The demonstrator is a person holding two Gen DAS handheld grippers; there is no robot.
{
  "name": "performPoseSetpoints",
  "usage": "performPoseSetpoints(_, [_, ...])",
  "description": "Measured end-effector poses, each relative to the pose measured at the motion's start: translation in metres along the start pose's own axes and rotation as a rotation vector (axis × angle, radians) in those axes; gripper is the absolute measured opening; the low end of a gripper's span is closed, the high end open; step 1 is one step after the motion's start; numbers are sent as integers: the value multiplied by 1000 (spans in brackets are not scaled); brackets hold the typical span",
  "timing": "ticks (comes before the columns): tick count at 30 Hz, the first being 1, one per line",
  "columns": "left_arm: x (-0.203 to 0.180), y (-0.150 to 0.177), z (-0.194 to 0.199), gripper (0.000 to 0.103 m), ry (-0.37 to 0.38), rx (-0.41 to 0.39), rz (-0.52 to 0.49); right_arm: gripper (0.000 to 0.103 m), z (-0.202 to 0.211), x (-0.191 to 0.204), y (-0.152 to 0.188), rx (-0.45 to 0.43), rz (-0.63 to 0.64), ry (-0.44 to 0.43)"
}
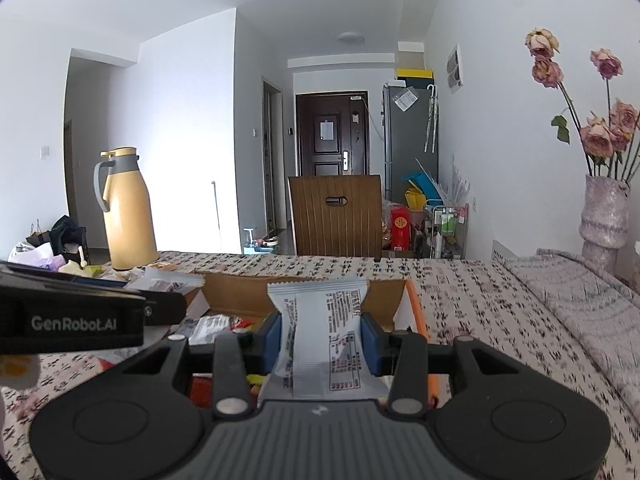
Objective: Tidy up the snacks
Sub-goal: 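Carry both white sachets into the cardboard box and open both tools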
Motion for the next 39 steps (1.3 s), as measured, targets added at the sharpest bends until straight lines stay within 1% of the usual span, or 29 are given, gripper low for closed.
performPoseSetpoints(5, [4,-13,-23,43,-11,1,6,41,-22,-4,-11,4,15,15])
performPoseSetpoints(11, [10,-21,-53,43,-33,11,20,41,-52,-12,-14,25,-34,15])
performPoseSetpoints(15, [16,-15,-69,43,-37,13,34,41,-64,-19,-5,47,-56,18])
performPoseSetpoints(20, [24,-3,-89,43,-29,70,51,41,-70,-25,1,59,-72,27])
performPoseSetpoints(26, [24,4,-91,44,-22,79,43,42,-77,-27,8,87,-75,27])
performPoseSetpoints(28, [26,3,-89,57,-24,70,50,49,-76,-28,8,82,-78,32])
performPoseSetpoints(29, [27,3,-88,68,-30,65,55,48,-74,-29,8,77,-81,35])
performPoseSetpoints(30, [29,2,-87,78,-37,58,59,52,-73,-30,8,76,-85,35])
performPoseSetpoints(31, [30,1,-86,82,-39,51,64,61,-72,-32,8,73,-92,38])
performPoseSetpoints(32, [31,1,-84,86,-41,45,70,67,-71,-33,7,69,-97,46])
performPoseSetpoints(33, [33,0,-83,89,-46,41,74,81,-70,-35,7,65,-101,54])
performPoseSetpoints(34, [34,0,-82,92,-53,37,80,90,-69,-37,7,59,-107,62])
performPoseSetpoints(35, [37,-1,-82,100,-64,33,92,93,-68,-39,6,54,-116,64])
performPoseSetpoints(36, [41,-2,-81,103,-77,28,105,98,-67,-41,6,49,-129,67])
performPoseSetpoints(37, [43,-2,-81,103,-77,26,115,103,-67,-43,6,46,-138,69])
performPoseSetpoints(39, [44,-2,-81,103,-59,30,125,103,-65,-46,5,41,-142,72])
Point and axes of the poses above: each gripper's, at about its wrist camera, not at the fingertips, and z roughly against the way its jaws point, x to its left, y to its underside, the point moved 10 cm from there along -z, roughly the way its jaws point, and after that the axes turned 7 degrees about x, right-handed, at the moved point
